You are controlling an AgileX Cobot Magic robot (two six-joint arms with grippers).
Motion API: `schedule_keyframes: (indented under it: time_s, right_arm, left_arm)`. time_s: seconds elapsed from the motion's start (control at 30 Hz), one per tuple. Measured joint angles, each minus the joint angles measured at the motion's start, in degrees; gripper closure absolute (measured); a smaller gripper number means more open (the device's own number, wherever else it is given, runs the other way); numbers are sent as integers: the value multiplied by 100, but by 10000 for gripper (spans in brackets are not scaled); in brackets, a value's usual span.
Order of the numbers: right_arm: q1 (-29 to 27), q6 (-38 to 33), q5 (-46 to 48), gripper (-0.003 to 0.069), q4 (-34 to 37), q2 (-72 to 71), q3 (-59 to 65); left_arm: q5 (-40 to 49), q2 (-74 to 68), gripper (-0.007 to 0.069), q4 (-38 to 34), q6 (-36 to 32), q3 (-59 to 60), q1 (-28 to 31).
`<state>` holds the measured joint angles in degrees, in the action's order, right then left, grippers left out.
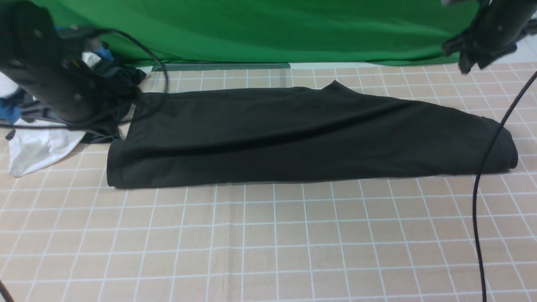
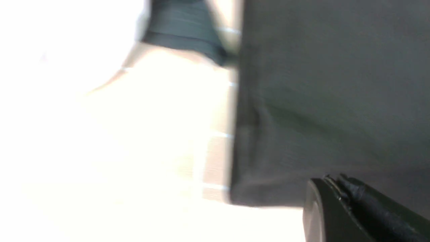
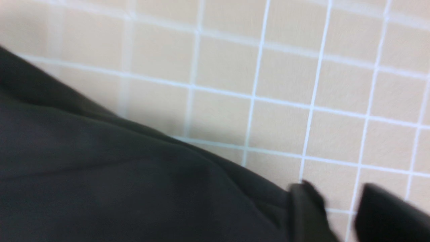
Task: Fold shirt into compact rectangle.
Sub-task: 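Pull the folded dark garment lengthwise by its ends to straighten it flat on the table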
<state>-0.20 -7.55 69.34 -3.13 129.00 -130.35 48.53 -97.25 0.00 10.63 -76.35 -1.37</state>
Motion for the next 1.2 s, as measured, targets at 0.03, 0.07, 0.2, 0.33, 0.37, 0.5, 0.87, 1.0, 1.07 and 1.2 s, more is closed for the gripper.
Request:
schedule_keyframes:
  time_s: [0.03, 0.07, 0.2, 0.33, 0.37, 0.5, 0.87, 1.0, 1.07, 1.2]
  right_arm:
    - [8, -19, 0, 531, 77, -102, 44]
    - [22, -42, 6, 577, 188, -291, 141]
    - [77, -168, 32, 623, 414, -671, 412]
    - [122, -304, 63, 623, 662, -762, 598]
    - [123, -315, 63, 623, 716, -762, 621]
    - [170, -328, 65, 623, 769, -762, 642]
    - [227, -362, 65, 623, 812, -762, 649]
    - [227, -362, 65, 623, 812, -762, 649]
    - [227, -362, 59, 623, 812, -762, 649]
    - [227, -363, 54, 623, 812, -762, 649]
  left_arm:
    - [20, -61, 606, -33, -22, -112, 101]
    - [40, -180, 606, -90, -109, -384, 213]
    - [66, -760, 601, -324, -580, -1122, 308]
    - [66, -1571, 526, -448, -799, -1915, 303]
    - [60, -1745, 501, -463, -825, -2107, 303]
    - [-256, -2525, 356, -467, -1063, -2695, 284]
    - [-1072, -3544, 176, -554, -1424, -3080, 159]
    - [-1042, -3627, 314, -645, -1435, -3080, 148]
    - [-1027, -3627, 454, -650, -1467, -3086, 137]
    - [-1005, -3574, 576, -636, -1548, -3105, 137]
